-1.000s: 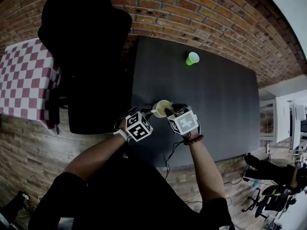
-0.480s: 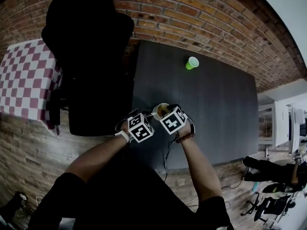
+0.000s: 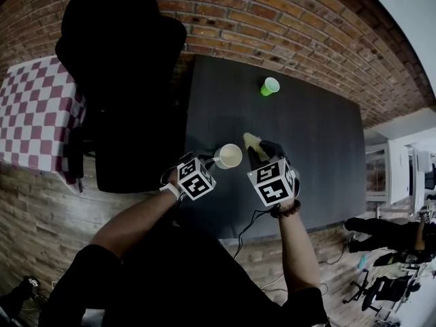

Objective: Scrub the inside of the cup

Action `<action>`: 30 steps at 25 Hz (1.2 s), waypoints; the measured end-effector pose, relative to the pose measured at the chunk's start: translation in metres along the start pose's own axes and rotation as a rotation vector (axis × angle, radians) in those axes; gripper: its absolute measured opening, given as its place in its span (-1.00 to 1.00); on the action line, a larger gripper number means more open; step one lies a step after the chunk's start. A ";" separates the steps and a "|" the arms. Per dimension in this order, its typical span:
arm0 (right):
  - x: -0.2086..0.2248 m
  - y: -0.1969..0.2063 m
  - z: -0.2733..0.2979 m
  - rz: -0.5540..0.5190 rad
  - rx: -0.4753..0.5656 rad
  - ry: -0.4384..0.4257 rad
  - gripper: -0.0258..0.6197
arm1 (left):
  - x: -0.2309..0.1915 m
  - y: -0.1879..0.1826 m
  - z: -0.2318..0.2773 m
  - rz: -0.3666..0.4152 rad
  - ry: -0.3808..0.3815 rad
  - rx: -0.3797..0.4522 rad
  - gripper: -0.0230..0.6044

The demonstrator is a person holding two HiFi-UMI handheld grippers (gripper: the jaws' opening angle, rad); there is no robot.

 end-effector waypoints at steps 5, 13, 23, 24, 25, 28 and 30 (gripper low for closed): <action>-0.025 0.020 0.047 0.016 -0.111 -0.177 -0.64 | 0.002 -0.003 0.000 0.005 0.002 -0.005 -0.71; -0.035 0.041 0.114 0.148 -0.212 -0.350 -0.64 | 0.002 0.000 0.003 0.014 -0.001 -0.014 -0.71; -0.016 0.018 0.057 0.393 0.018 -0.560 -0.64 | 0.002 0.003 0.006 0.005 0.006 -0.018 -0.71; -0.010 0.012 0.044 0.408 0.063 -0.566 -0.64 | 0.001 0.003 0.006 0.001 0.008 -0.018 -0.71; -0.004 0.006 0.030 0.409 0.103 -0.561 -0.64 | 0.001 0.003 0.006 -0.002 0.008 -0.018 -0.71; 0.010 -0.010 -0.002 0.309 0.150 -0.495 -0.64 | 0.000 0.003 0.006 -0.004 0.010 -0.018 -0.71; 0.009 -0.010 0.001 0.180 0.087 -0.459 -0.64 | 0.001 0.003 0.007 -0.007 0.008 -0.016 -0.71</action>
Point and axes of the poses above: the fingertips, and each gripper's own axes: z forward along the fingers, x to its right, y out of its underside, the point moved 4 cm from there along -z, backward along the fingers, and after that the axes turned 14 degrees about -y, right-handed, at the moved point
